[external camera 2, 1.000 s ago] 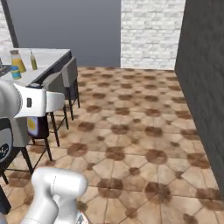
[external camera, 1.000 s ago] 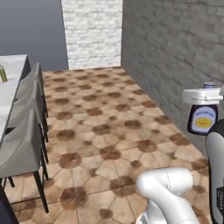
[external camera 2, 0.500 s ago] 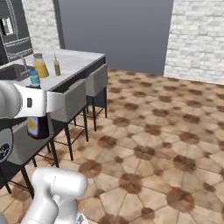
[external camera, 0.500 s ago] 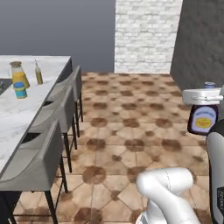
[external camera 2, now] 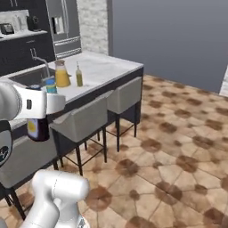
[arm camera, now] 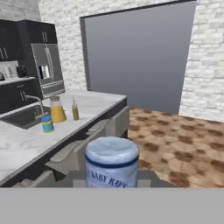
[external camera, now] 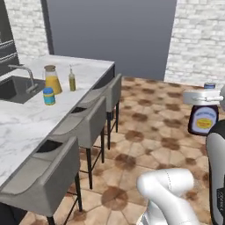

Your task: Move the mayonnaise and condiment bottle from the cabinet to the dining counter.

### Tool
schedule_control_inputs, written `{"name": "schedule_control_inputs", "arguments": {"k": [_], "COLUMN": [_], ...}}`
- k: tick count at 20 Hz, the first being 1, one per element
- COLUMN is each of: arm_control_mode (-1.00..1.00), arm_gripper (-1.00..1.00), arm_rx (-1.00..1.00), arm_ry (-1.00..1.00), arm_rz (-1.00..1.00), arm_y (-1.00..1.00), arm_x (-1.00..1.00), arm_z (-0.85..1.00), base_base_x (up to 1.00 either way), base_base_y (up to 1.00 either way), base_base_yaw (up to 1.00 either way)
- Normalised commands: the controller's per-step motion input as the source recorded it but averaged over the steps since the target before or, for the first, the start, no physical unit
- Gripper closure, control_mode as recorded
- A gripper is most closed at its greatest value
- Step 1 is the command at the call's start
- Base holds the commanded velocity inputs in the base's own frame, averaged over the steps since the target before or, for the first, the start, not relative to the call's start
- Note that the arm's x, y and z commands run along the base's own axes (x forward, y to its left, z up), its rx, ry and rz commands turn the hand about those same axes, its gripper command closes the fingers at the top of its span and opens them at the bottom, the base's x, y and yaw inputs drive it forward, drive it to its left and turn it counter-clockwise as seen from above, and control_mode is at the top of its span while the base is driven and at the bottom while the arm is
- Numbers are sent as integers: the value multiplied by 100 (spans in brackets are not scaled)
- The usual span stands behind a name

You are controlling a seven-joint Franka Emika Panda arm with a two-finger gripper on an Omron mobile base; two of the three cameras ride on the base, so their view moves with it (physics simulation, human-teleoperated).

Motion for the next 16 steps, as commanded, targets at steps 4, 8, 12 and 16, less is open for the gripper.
{"name": "schedule_control_inputs", "arguments": {"k": [4,8,12,16], "arm_control_mode": [100,100,100,100], "arm_gripper": [100,100,100,100], "arm_rx": [0,0,0,0], "arm_ry": [0,0,0,0], "arm_rz": [0,0,0,0], "arm_y": [0,0,0,0], "arm_x": [0,0,0,0], "arm_z": [0,0,0,0], "base_base_x": [90,81,72,68], "base_base_y": [-65,-73,-78,-81], "base_base_yaw": [49,48,47,47]}}
